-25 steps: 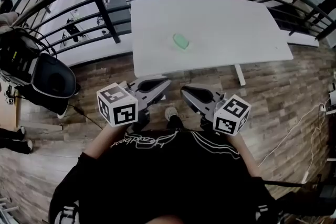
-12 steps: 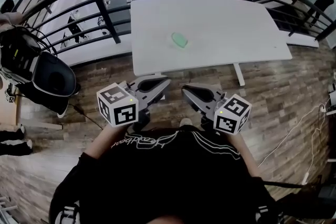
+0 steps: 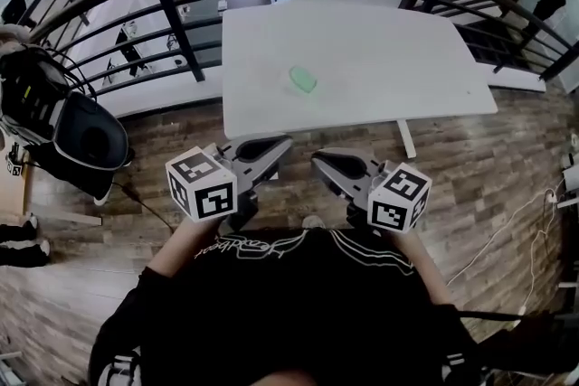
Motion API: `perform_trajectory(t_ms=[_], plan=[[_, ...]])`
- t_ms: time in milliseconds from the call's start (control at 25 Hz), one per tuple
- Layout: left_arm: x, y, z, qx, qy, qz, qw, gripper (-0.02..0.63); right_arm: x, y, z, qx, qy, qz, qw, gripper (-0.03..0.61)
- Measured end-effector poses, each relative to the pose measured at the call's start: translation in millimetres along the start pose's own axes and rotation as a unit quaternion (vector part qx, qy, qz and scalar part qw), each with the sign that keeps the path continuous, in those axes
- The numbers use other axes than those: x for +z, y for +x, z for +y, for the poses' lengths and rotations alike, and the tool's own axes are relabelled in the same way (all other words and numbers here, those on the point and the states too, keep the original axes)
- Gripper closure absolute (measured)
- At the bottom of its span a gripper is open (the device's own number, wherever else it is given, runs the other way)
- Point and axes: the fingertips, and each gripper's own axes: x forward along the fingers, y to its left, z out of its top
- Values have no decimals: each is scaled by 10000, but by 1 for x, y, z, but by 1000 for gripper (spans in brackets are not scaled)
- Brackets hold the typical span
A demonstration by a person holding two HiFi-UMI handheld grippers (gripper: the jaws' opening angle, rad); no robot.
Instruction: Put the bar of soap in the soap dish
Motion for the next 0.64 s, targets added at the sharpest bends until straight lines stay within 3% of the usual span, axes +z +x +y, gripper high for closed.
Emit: perform_trajectory(t_ms=[640], plan=[[-10, -4, -5, 94, -87, -12, 9999, 604, -4, 1, 3, 62, 32, 66, 10000, 549]])
